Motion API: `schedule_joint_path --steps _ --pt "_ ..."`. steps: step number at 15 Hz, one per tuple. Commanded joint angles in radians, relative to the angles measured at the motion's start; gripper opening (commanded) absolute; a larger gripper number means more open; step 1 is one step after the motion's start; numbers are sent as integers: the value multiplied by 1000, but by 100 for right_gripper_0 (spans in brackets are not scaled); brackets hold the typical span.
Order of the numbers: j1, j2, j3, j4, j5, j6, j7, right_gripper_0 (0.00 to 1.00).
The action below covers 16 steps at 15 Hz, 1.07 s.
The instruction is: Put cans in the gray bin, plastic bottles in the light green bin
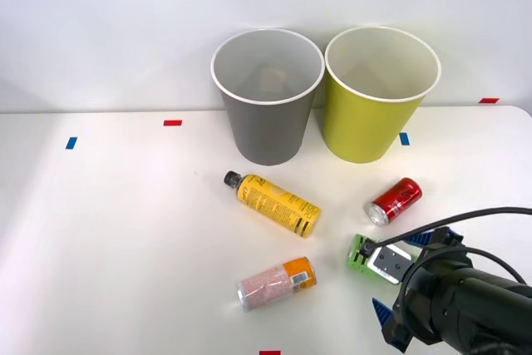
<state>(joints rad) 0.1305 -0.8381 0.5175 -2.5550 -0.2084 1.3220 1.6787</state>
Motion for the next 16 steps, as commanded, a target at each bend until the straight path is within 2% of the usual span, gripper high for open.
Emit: schedule_joint_path --steps 1,11,16 --pt "-60 43 7 78 -23 -1 13 100" --pt "-187 114 78 242 -23 2 36 100" --pt "-229 157 87 326 -19 3 52 100"
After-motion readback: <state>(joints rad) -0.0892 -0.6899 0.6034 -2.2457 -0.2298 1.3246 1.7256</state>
